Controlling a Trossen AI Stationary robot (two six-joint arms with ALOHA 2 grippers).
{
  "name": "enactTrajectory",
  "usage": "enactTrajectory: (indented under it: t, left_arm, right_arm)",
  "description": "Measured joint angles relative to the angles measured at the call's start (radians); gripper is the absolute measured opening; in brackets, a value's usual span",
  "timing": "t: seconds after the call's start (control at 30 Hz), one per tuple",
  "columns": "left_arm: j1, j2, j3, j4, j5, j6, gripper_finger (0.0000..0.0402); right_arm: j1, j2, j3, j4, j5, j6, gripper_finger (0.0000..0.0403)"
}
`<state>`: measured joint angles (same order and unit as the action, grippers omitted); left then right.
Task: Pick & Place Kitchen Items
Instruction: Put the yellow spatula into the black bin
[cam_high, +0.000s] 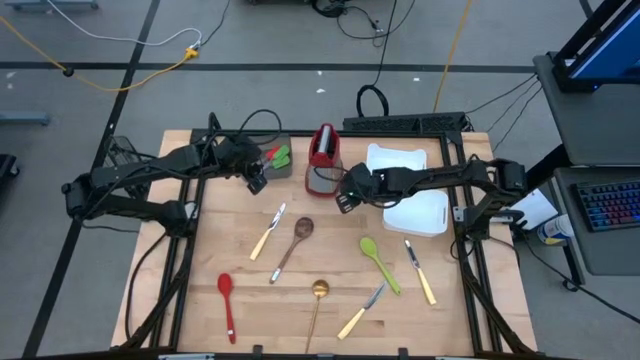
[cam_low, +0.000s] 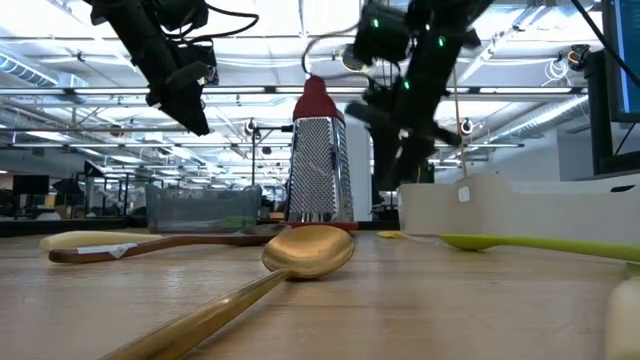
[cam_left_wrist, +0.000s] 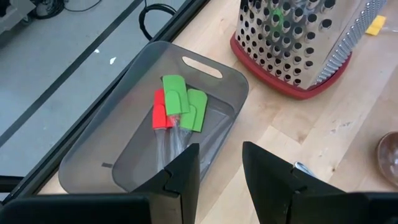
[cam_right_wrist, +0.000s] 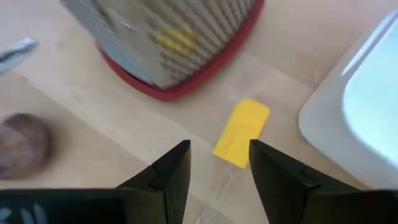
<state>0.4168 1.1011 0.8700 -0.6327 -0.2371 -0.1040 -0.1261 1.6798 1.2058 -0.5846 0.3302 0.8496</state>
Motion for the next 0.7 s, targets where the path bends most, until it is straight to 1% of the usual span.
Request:
enactTrajectory:
  t: [0.13, 0.2, 0.37, 0.43, 0.57, 0.7]
  left_arm:
    - [0.0, 0.0, 0.0, 0.0, 0.0, 0.0, 0.0127]
    - [0.0, 0.0, 0.0, 0.0, 0.0, 0.0, 0.0127]
    - [0.0, 0.0, 0.0, 0.0, 0.0, 0.0, 0.0127]
    - [0.0, 0.0, 0.0, 0.0, 0.0, 0.004, 0.0127]
    - [0.0, 0.0, 0.0, 0.0, 0.0, 0.005, 0.0127]
    - [-0.003, 0.0, 0.0, 0.0, 0.0, 0.015, 0.0127]
  right_arm:
    - [0.012, 0.02, 0.091, -0.061, 0.007, -0.014, 0.0155]
    - [0.011, 0.045, 0.122, -0.109, -0.002, 0.036, 0.0155]
    - [-0.007, 0.129, 0.128, -0.198, -0.029, 0.065, 0.0155]
    - [-0.023, 0.153, 0.128, -0.199, -0.047, 0.058, 0.0155]
    - [-0.057, 0.181, 0.129, -0.16, -0.047, -0.011, 0.016]
    - [-0.081, 0.19, 0.129, -0.133, -0.051, -0.051, 0.0183]
